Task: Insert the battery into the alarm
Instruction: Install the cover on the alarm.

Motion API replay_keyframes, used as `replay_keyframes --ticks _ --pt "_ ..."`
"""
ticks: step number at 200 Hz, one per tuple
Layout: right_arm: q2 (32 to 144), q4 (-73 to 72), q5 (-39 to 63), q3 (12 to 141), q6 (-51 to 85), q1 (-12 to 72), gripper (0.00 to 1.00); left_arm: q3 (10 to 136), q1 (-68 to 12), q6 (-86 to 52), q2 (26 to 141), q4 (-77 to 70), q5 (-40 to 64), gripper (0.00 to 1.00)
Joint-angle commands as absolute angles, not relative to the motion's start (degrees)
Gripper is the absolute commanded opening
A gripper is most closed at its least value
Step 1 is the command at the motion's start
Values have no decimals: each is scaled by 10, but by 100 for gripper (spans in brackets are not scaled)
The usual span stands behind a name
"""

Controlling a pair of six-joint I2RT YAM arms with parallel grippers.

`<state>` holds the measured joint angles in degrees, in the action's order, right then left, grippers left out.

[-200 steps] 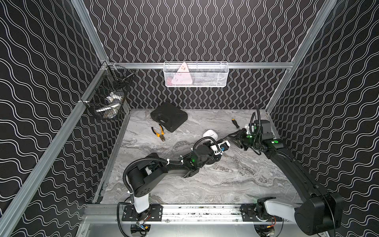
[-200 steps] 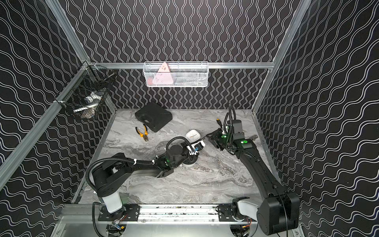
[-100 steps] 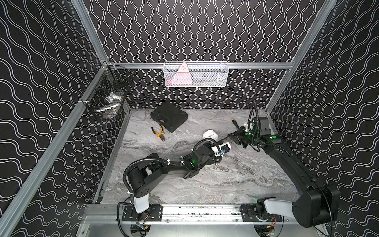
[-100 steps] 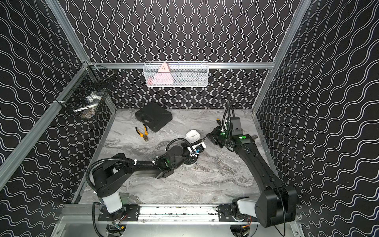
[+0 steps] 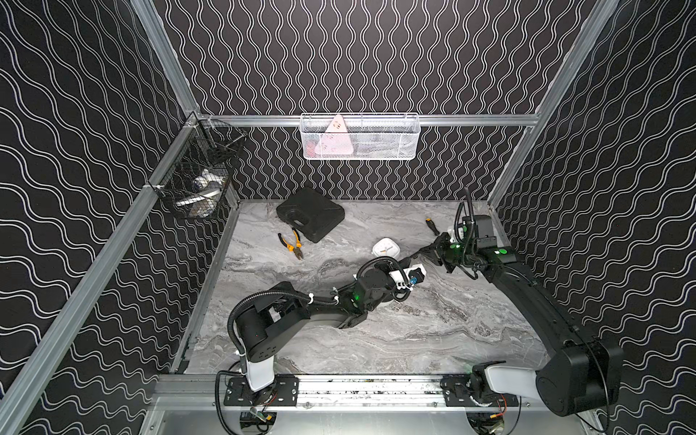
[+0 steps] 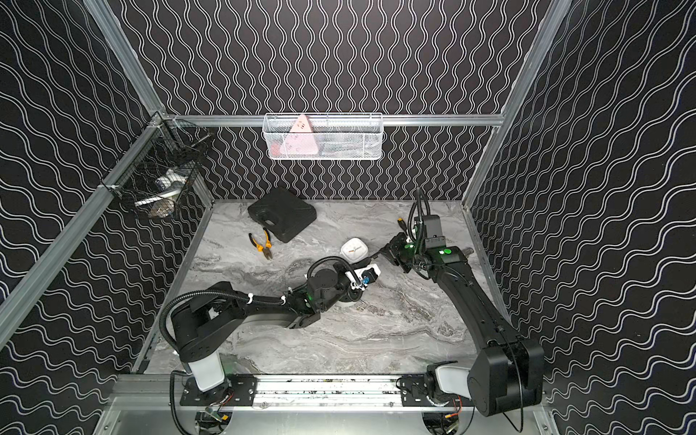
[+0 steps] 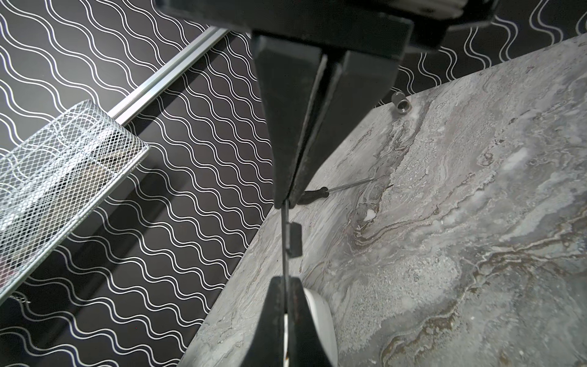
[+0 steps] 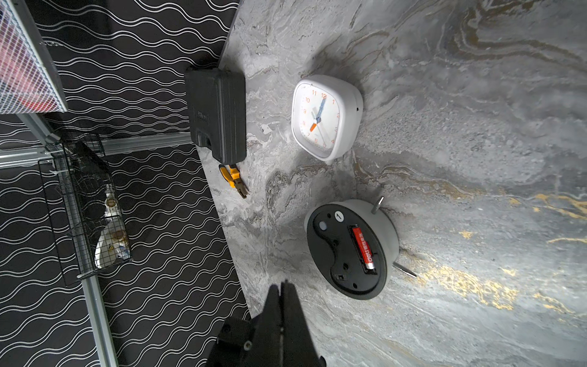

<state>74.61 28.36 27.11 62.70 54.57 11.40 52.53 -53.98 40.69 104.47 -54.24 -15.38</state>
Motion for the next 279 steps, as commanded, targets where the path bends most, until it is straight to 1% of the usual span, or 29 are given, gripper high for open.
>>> replay_keyframes --ticks 1,25,33,47,64,78,95,110,138,151,171,196,209,244,256,270,279 --pt "743 286 268 634 538 114 0 528 -546 443 1052 -556 -165 21" --pt "739 298 258 644 533 114 0 530 -551 443 1053 -554 -167 39" --pt "737 304 250 645 531 114 0 531 -553 436 1050 -550 -167 48" --pt "734 310 236 645 528 113 0 536 -555 408 1040 -526 -177 66" --pt "731 316 210 645 524 111 0 524 -555 368 1025 -530 -175 83" --pt "727 316 194 644 522 106 0 508 -555 338 1011 -528 -168 92" --pt "719 302 185 631 529 94 0 490 -555 292 989 -509 -164 98" --pt "715 292 182 624 524 80 0 477 -555 226 969 -494 -167 99" --pt "717 300 192 625 485 47 0 475 -552 112 933 -421 -136 99" --pt "713 291 202 617 457 30 0 480 -539 47 917 -385 -105 99" --pt "707 266 234 599 406 12 0 484 -482 -98 896 -341 9 99" --pt "706 241 295 583 341 4 0 489 -415 -259 903 -351 150 99" --pt "703 209 324 567 333 4 0 501 -388 -333 919 -352 216 99" --pt "713 77 461 515 337 7 0 516 -313 -583 997 -480 403 96" --pt "719 33 505 499 341 13 0 511 -301 -651 1023 -553 444 96" --pt "727 2 538 489 337 25 0 501 -292 -711 1044 -627 481 92" --pt "732 -3 550 489 325 36 0 499 -286 -729 1049 -648 504 91"
